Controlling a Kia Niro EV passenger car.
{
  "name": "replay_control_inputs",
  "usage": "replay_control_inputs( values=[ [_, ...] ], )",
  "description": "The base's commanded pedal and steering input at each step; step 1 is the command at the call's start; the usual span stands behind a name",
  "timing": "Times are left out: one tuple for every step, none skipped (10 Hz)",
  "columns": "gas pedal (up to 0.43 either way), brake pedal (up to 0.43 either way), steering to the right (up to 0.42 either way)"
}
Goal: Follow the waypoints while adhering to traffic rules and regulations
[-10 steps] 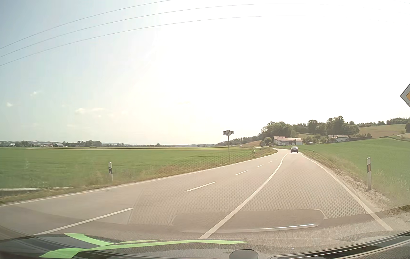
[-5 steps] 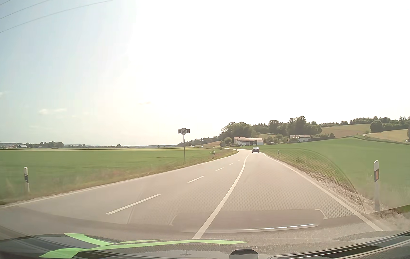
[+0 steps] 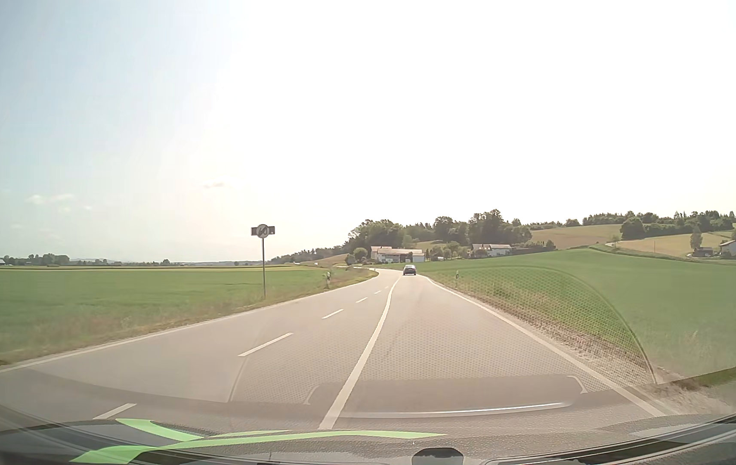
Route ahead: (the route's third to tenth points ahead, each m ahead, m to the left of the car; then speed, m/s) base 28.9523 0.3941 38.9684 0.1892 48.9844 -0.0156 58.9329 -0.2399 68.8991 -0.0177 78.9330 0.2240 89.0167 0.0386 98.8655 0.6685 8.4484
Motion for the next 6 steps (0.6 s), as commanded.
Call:
replay_control_inputs(
  values=[
    [0.319, 0.000, 0.036],
    [0.331, 0.000, 0.029],
    [0.339, 0.000, 0.022],
    [0.339, 0.000, 0.008],
    [0.339, 0.000, 0.003],
    [0.339, 0.000, 0.003]
  ],
)
